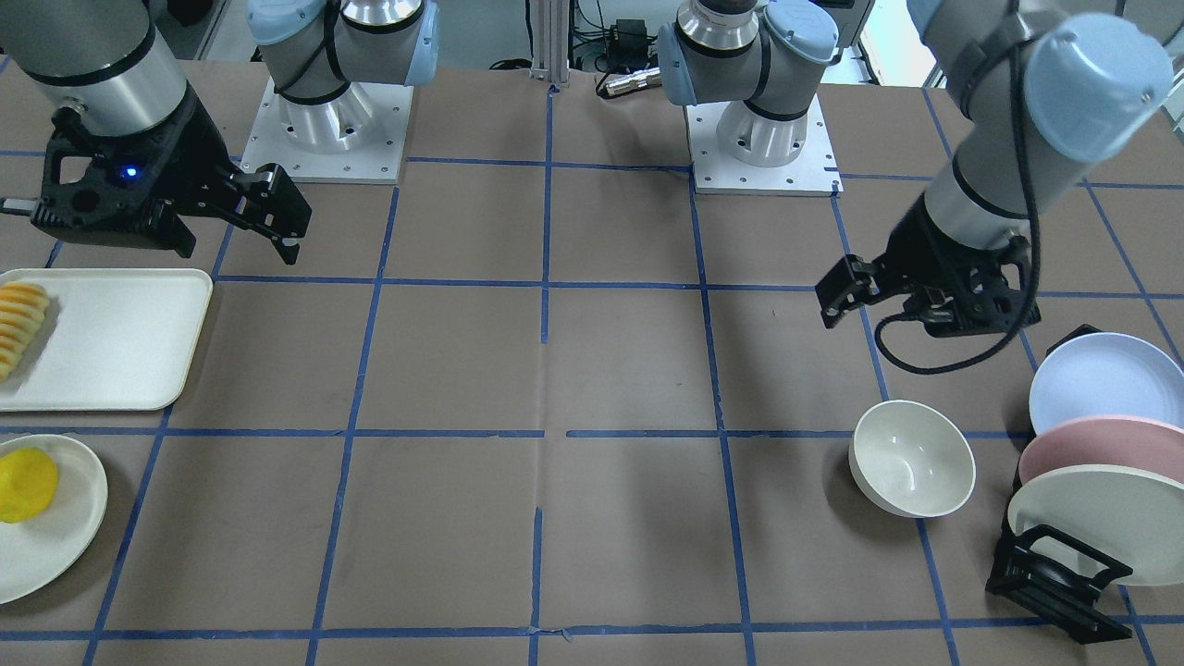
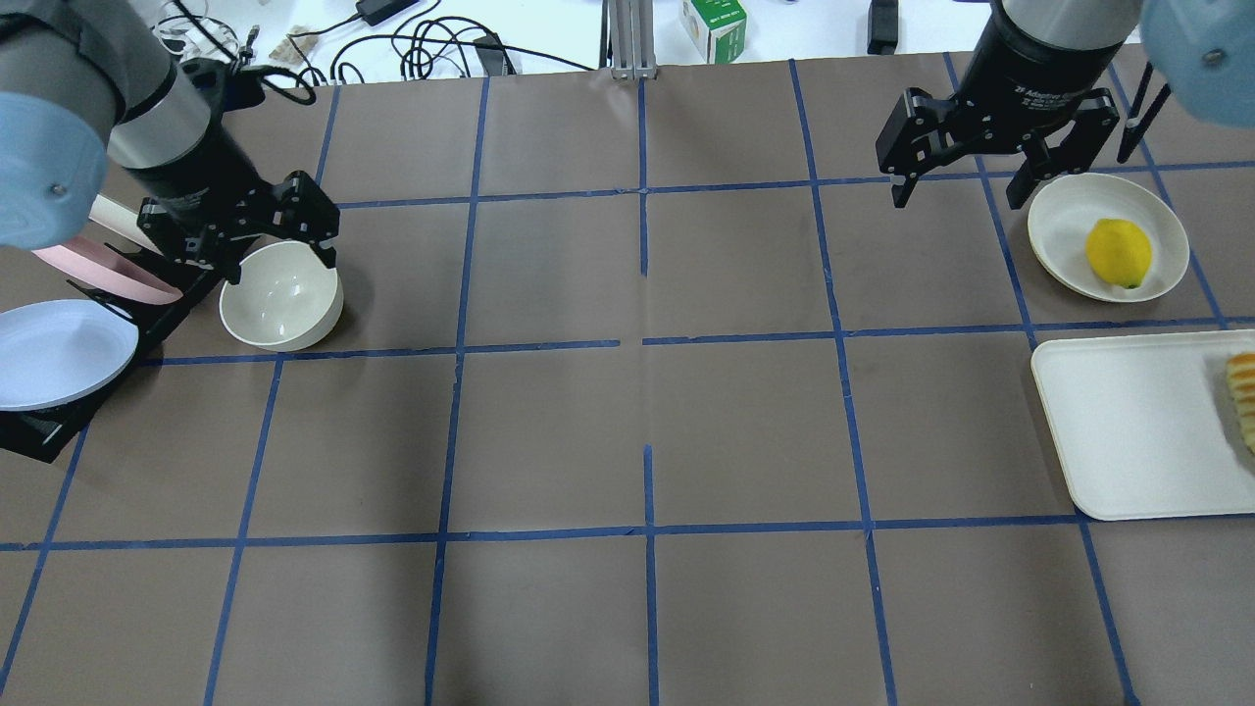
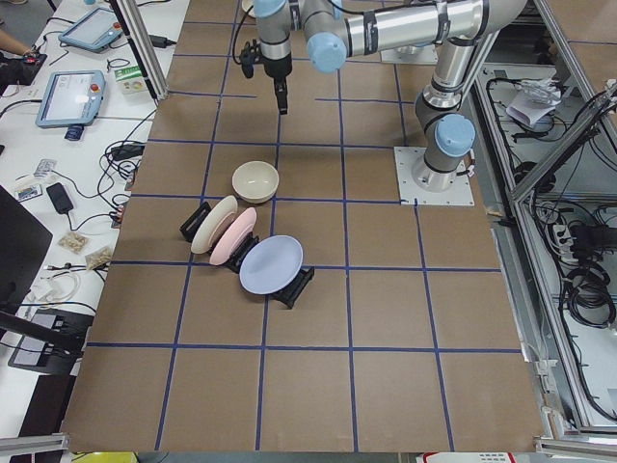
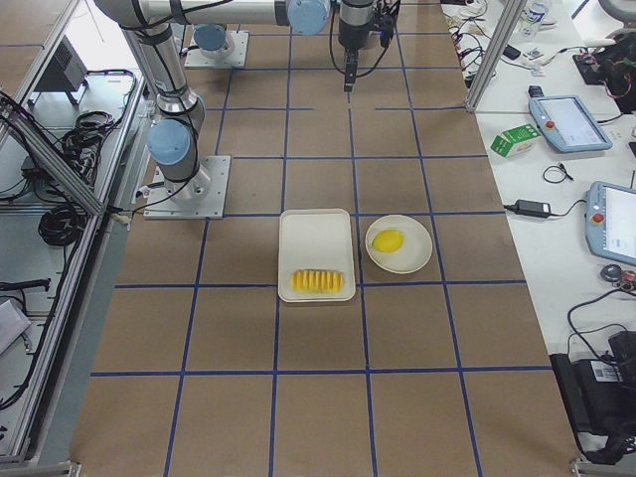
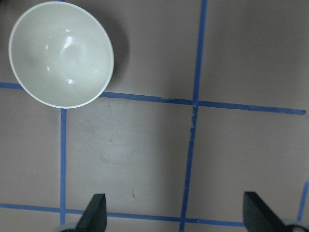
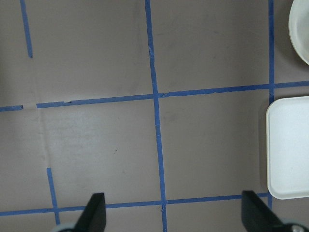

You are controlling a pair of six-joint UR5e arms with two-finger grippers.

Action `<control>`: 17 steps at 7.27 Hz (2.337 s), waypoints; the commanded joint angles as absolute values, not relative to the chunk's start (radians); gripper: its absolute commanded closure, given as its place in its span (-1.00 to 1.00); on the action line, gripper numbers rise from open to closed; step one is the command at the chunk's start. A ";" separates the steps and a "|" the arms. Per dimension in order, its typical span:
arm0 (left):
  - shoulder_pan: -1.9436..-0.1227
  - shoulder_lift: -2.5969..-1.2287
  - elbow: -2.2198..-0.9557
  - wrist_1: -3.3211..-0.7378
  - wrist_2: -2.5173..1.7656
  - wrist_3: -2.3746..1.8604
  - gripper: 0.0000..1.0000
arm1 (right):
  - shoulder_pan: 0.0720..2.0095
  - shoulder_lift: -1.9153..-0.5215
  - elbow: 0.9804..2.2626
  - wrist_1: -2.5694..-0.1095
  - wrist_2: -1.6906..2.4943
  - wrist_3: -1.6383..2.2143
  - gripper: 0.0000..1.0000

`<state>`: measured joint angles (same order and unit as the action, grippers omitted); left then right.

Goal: Place bowl and put lemon in it

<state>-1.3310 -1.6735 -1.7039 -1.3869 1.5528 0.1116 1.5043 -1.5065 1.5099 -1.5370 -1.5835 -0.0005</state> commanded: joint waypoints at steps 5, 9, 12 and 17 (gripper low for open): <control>-1.144 -1.911 -1.838 -0.882 1.554 0.474 -1.00 | 1.198 -1.241 1.508 -1.859 -1.675 -0.399 -1.00; -1.117 -1.976 -1.810 -0.870 1.551 0.543 -0.41 | 1.074 -1.085 1.499 -1.992 -1.602 -0.520 -1.00; -1.118 -1.987 -1.804 -0.868 1.536 0.539 0.40 | 1.051 -1.022 1.499 -2.043 -1.571 -0.681 -1.00; -1.164 -1.922 -1.764 -0.984 1.528 0.429 1.00 | 1.017 -0.963 1.491 -2.057 -1.565 -0.689 -1.00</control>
